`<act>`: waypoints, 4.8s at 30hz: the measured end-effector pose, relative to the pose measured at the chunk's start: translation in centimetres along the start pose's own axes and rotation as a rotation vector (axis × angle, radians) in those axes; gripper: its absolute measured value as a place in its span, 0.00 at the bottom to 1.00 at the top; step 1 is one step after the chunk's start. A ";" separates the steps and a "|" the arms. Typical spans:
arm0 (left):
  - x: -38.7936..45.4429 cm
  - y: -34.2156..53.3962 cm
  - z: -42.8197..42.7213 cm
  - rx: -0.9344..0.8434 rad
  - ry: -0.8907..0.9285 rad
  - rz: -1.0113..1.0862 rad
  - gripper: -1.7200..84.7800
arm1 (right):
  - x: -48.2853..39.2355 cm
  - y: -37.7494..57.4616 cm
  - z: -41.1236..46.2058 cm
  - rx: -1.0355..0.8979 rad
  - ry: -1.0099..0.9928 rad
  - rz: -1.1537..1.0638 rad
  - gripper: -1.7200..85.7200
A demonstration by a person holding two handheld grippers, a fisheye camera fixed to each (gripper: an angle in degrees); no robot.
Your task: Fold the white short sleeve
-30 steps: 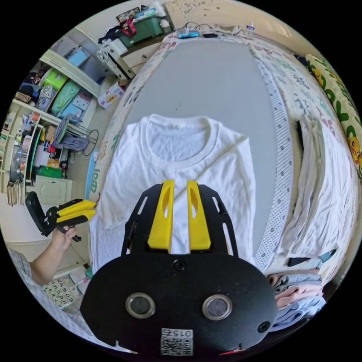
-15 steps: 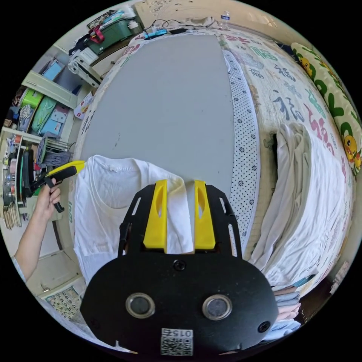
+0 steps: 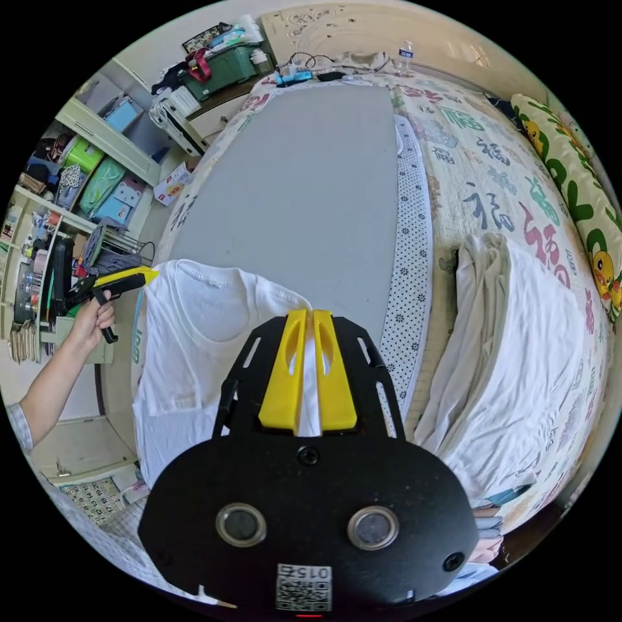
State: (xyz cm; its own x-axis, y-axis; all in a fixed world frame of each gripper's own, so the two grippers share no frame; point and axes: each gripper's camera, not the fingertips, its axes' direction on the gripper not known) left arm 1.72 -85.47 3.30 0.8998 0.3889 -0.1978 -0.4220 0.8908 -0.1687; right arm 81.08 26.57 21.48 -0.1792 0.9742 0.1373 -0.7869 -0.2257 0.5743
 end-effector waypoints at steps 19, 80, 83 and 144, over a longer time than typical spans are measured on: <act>9.3 33.0 -5.1 -0.272 0.415 0.163 0.01 | -4.9 45.9 0.8 -0.357 -0.256 -0.114 0.03; -11.2 47.9 12.5 0.633 0.335 -0.247 0.01 | -37.7 69.5 -23.7 0.455 -0.197 -0.122 0.01; -9.5 48.1 12.7 0.633 0.307 -0.221 0.01 | -48.8 70.9 -27.6 0.388 0.160 -0.266 0.01; -13.3 48.5 21.0 0.707 0.564 -0.585 0.01 | -100.9 80.0 -63.0 0.250 1.419 -0.307 0.01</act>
State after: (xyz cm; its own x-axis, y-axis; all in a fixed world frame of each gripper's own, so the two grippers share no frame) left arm -28.35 -42.50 18.02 0.6843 -0.1446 -0.7148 0.3794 0.9076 0.1796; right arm -0.95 -89.49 2.73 -0.5599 0.1388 -0.8168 -0.8065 0.1345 0.5757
